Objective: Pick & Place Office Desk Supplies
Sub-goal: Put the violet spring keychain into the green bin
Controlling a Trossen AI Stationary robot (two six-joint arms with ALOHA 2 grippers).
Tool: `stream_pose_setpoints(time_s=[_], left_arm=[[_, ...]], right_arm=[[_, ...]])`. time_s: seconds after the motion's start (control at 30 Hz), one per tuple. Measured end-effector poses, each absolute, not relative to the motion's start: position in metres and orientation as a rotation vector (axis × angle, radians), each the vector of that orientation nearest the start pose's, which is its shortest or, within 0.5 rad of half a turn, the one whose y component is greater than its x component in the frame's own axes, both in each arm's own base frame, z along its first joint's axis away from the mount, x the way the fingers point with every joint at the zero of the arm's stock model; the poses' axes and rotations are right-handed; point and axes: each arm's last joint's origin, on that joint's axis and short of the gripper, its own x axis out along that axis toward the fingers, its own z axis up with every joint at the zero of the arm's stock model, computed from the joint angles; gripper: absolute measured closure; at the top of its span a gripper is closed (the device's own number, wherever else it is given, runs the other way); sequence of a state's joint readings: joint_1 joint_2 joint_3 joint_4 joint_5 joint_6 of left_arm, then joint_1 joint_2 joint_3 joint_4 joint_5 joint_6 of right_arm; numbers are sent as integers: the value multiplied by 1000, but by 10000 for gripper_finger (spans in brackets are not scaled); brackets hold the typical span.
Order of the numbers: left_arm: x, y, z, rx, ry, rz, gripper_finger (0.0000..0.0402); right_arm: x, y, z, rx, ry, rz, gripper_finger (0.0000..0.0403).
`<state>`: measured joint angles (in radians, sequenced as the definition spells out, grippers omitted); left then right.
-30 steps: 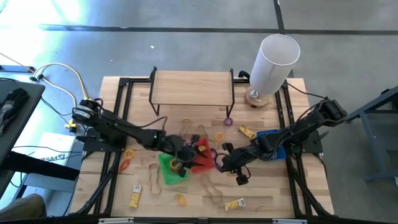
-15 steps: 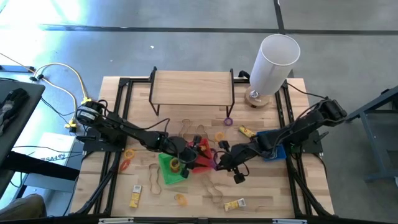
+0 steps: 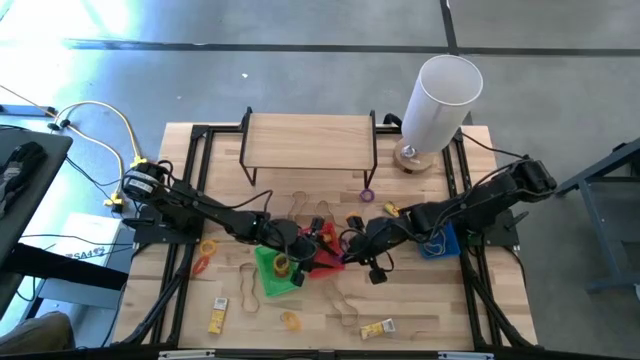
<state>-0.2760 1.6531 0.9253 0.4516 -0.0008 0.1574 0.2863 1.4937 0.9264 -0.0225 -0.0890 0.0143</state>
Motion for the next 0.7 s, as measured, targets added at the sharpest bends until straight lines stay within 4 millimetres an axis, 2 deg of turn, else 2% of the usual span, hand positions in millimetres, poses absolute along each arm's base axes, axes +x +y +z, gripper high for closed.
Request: stream_pose_setpoints(time_s=[0.37, 0.7], left_arm=[[344, -97, 222, 225, 251, -299, 271], [344, -97, 222, 220, 254, -298, 360]], right_arm=[[305, 93, 232, -49, 591, 383, 398], [305, 93, 232, -50, 592, 381, 398]])
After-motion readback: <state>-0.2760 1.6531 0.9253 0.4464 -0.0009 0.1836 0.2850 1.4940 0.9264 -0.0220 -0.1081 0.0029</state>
